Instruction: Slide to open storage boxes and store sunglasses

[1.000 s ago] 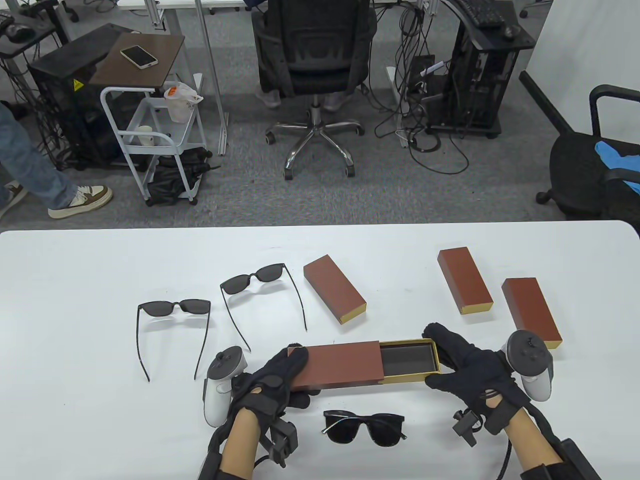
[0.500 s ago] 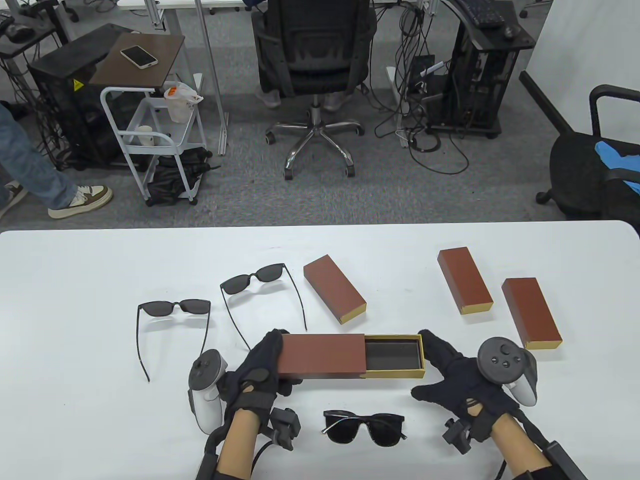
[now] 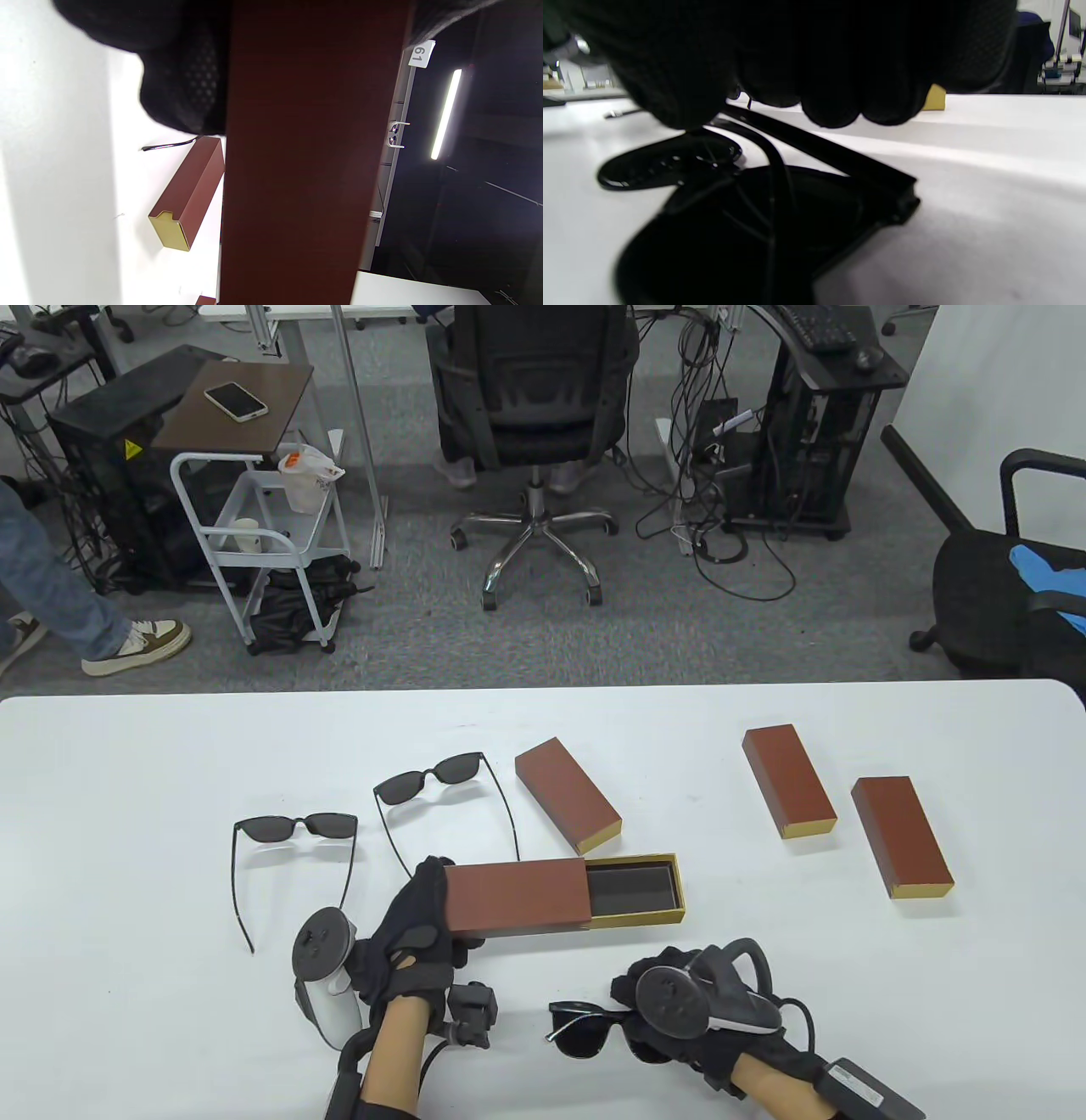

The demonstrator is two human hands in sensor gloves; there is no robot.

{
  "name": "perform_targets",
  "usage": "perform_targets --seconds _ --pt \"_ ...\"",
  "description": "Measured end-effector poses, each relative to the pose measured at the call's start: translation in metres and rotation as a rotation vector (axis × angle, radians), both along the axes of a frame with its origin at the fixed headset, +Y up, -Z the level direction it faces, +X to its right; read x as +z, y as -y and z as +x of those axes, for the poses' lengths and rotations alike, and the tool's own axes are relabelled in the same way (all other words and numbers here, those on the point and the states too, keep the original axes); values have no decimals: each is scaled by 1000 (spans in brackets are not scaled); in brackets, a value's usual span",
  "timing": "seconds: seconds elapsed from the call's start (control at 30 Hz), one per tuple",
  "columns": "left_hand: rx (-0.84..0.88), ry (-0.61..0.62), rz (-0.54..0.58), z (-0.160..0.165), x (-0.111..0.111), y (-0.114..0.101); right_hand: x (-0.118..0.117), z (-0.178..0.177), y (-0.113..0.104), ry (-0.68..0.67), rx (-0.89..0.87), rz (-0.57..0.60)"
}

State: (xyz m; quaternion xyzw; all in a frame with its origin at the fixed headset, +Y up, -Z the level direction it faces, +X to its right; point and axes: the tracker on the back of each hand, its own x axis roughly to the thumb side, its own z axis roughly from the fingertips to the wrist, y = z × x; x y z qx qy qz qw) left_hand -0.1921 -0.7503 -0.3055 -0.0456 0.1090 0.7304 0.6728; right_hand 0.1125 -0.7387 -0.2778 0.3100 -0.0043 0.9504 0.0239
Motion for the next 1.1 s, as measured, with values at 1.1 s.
perform_targets --seconds 1.1 --pt "-21 -19 -53 -1 -2 14 -16 37 -146 154 11 277"
